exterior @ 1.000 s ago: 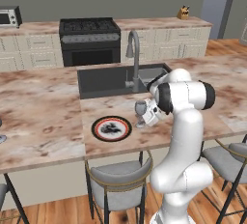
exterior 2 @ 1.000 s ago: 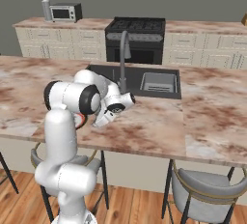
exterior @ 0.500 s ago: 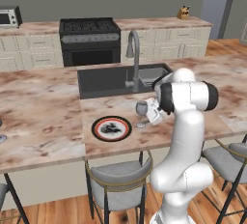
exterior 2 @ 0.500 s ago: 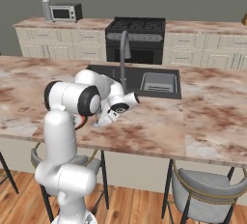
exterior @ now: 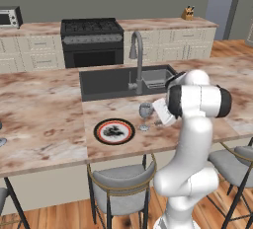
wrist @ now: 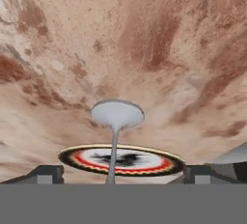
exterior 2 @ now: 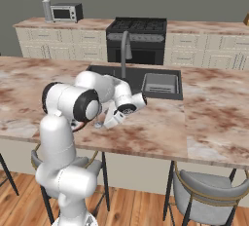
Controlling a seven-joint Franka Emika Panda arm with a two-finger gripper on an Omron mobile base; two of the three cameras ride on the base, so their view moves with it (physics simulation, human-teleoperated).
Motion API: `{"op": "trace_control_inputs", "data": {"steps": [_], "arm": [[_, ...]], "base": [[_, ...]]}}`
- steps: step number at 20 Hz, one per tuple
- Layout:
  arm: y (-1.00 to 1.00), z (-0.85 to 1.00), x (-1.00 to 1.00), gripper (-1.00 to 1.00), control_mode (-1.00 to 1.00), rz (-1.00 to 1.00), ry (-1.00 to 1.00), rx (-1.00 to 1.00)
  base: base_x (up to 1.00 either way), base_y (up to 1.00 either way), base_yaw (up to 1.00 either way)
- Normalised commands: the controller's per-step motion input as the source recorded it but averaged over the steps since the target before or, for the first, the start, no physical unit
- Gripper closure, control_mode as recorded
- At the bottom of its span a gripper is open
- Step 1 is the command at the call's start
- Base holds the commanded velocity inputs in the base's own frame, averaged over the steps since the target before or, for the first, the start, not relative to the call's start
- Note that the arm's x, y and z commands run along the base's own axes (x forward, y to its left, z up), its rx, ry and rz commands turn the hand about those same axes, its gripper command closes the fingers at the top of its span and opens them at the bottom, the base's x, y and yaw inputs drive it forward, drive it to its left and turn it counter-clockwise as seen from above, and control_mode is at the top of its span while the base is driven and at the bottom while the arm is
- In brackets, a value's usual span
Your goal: Retrieve the wine glasses from the counter and place one next to each plate.
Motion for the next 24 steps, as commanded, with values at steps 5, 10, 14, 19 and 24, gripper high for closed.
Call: {"op": "trace_control_inputs", "data": {"steps": [5,10,14,19,24], "arm": [[-0.17,0.88,-0.88,-1.00,-1.00,0.00,-0.19,0.06],[0.00,0.97,-0.93,-1.00,-1.00,0.00,-0.21,0.06],[0.03,0.92,-0.90,-1.00,-1.00,0.00,-0.23,0.09],[0.14,1.00,-0.86,-1.00,-1.00,0.00,-0.29,0.08],[0.23,0.99,-0.89,-1.00,-1.00,0.00,-0.31,0.05]], "base": [[0.00,0.00,0.00],[0.00,0.00,0.00],[0.00,0.00,0.00],[0.00,0.00,0.00],[0.00,0.00,0.00]]}}
